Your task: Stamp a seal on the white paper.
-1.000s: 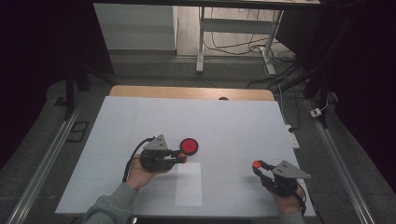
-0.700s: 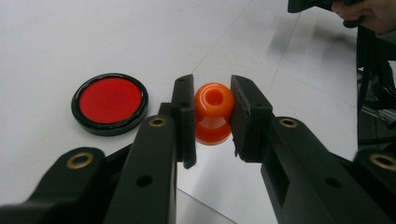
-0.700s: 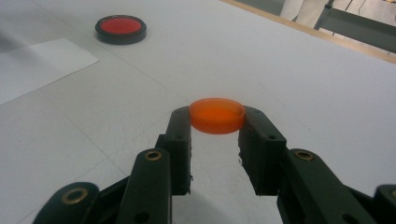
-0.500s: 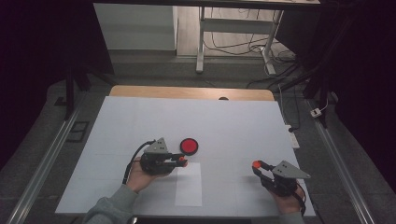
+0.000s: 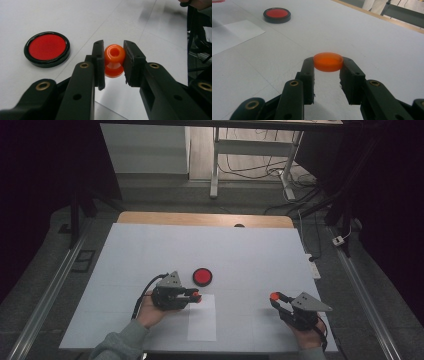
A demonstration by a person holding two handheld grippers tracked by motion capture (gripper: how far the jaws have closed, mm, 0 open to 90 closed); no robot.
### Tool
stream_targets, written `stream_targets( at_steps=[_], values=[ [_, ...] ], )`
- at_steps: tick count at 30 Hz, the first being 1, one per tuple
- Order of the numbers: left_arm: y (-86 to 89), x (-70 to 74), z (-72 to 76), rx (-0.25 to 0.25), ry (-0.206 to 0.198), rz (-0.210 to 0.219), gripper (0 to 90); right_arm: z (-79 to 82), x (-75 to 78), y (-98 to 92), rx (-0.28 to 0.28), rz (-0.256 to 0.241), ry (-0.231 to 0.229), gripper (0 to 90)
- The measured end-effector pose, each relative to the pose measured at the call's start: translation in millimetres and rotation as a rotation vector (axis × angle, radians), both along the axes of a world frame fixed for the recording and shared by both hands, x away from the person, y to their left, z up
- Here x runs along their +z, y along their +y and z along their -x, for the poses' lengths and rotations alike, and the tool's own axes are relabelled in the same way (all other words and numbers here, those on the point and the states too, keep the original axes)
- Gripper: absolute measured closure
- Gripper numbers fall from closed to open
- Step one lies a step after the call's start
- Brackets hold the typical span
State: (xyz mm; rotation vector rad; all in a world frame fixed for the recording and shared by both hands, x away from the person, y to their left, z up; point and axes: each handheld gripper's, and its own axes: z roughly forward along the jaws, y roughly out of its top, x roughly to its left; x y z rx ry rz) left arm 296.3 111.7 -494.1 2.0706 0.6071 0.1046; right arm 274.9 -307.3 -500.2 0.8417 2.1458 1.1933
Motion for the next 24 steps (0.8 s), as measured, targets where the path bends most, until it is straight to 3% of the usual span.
stream_targets(
  at_steps=[24],
  values=[
    [-17.2, -14.8, 4.1, -0.06, 0.021, -0.059, 72.3, 0.0, -0.1, 0.2, 0.001, 0.001, 0.002, 64.5]
  ],
)
